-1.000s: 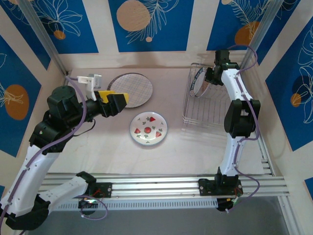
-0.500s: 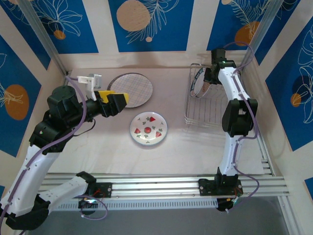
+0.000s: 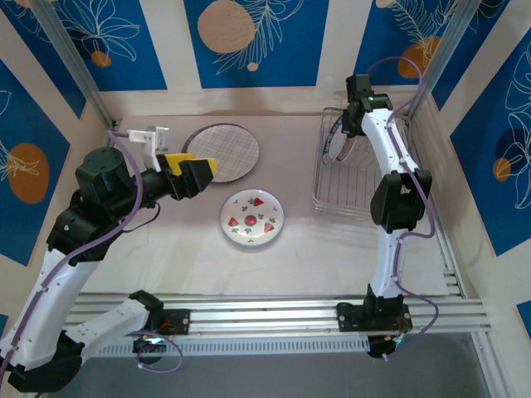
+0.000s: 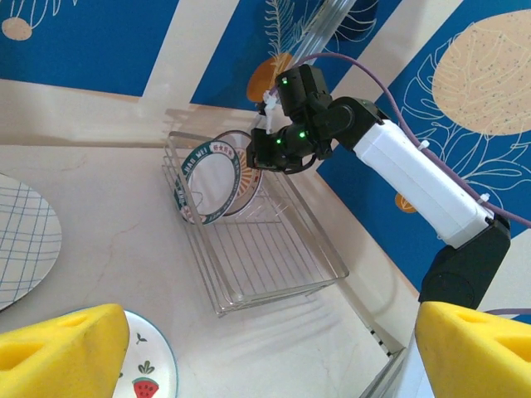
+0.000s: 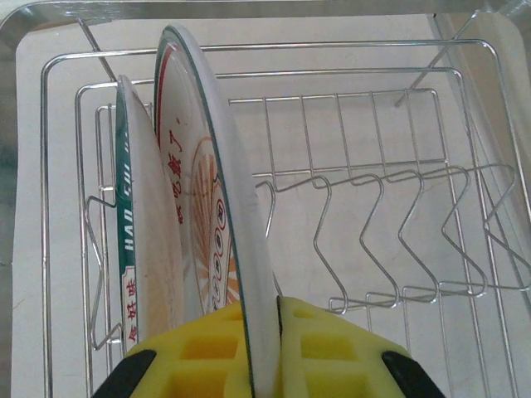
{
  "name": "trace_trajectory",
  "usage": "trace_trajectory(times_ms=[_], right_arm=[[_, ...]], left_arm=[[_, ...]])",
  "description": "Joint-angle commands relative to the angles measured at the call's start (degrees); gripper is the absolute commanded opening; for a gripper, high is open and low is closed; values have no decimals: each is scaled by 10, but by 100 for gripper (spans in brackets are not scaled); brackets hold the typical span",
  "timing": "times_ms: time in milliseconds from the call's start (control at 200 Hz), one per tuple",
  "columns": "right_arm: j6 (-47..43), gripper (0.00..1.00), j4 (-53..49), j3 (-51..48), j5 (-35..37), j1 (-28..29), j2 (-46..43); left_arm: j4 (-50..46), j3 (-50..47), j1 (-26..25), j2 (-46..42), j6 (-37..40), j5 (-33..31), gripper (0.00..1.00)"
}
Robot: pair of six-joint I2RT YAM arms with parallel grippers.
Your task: Unload the plates from the dish rack
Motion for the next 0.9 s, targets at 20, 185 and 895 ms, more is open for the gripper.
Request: trace_trajectory(times_ms=[20, 185, 895], right_arm=[[6, 0, -14, 15, 35, 5, -33], [1, 0, -21, 12, 51, 6, -54], [10, 0, -75, -27, 77, -1, -228]], left_arm=[[28, 17, -3, 1, -7, 13, 89], [35, 18, -4, 4, -9, 19, 90], [103, 10, -5, 42, -62, 75, 91]])
